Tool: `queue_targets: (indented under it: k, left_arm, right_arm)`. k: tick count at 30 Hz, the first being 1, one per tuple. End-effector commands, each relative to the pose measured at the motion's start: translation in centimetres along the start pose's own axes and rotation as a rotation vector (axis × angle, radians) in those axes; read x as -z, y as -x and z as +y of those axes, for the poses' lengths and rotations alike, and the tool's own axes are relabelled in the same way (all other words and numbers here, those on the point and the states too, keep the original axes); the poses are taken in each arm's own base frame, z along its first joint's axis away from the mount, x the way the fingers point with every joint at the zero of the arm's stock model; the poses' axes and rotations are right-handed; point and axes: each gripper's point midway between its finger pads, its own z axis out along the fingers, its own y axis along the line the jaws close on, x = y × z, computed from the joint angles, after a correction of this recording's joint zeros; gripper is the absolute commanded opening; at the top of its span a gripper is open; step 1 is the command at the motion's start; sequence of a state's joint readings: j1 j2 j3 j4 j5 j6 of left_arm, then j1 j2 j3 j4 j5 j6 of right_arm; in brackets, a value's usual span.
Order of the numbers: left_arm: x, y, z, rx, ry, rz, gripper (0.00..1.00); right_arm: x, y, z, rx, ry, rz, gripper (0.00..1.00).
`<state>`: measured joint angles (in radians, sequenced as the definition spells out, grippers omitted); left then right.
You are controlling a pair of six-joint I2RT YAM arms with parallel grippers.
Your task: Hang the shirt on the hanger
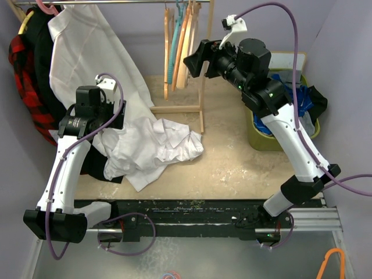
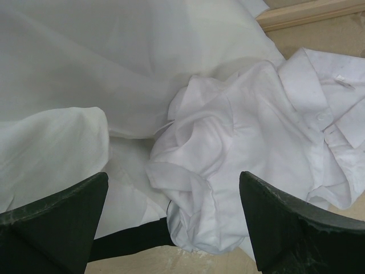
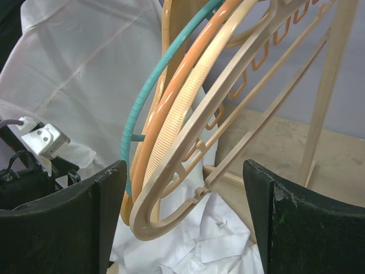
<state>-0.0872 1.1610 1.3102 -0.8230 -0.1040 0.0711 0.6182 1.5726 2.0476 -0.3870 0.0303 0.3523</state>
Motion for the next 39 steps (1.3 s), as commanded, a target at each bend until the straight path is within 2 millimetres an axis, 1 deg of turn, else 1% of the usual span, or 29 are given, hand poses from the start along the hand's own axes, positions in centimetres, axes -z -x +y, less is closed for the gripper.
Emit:
queue_targets:
  k: [1, 4, 8, 12, 19, 23, 26, 28, 32, 36, 37, 39]
  left_arm:
    - [0.3, 1.2, 0.2, 0.003, 0.002, -0.059, 0.99]
    - [0.3, 1.1, 0.1, -0.001, -0.003, -0.056, 0.99]
    - [0.2, 1.1, -0.2, -0.011, -0.023, -0.054, 1.0]
    - [0.2, 1.1, -0.3, -0.01, -0.03, -0.054, 0.99]
    - [0.2, 0.9, -0.5, -0.015, -0.039, -0.049, 0.99]
    - [0.1, 0.6, -0.7, -0.017, -0.052, -0.046, 0.99]
    - [0.1, 0.5, -0.9, -0.019, -0.057, -0.044, 0.99]
    - [0.0, 0.4, -0.8, -0.023, -0.056, -0.04, 0.99]
    - [-0.2, 0.2, -1.1, -0.02, -0.066, -0.029, 0.99]
    - [-0.3, 0.0, -1.2, -0.023, -0.072, -0.024, 1.0]
    - [-0.4, -0.1, -1.2, -0.025, -0.074, -0.02, 0.99]
    - [-0.4, -0.2, -1.2, -0.027, -0.076, -0.021, 0.99]
  right_arm:
    - [0.4, 1.5, 0.3, 0.011, -0.011, -0.043, 0.81]
    - [0.8, 1.3, -0.6, 0.019, -0.054, -0.041, 0.73]
    - [0.8, -0.1, -1.7, 0.04, -0.104, 0.008, 0.68]
    - [0.7, -1.5, -2.3, 0.07, -0.124, 0.058, 0.67]
    - [0.8, -1.5, -4.1, 0.125, -0.211, 0.069, 0.67]
    - [1.1, -1.4, -5.8, 0.181, -0.299, 0.078, 0.65]
    - [1.2, -1.2, -6.4, 0.207, -0.33, 0.085, 0.54]
    - [1.4, -0.8, -6.5, 0.213, -0.337, 0.074, 0.52]
    - [1.4, 0.2, -6.7, 0.232, -0.359, 0.055, 0.51]
    - [1.0, 0.2, -6.8, 0.246, -0.362, 0.066, 0.41]
    - [0.9, 0.2, -6.8, 0.247, -0.362, 0.067, 0.36]
    - [0.9, 0.5, -6.7, 0.242, -0.363, 0.059, 0.22]
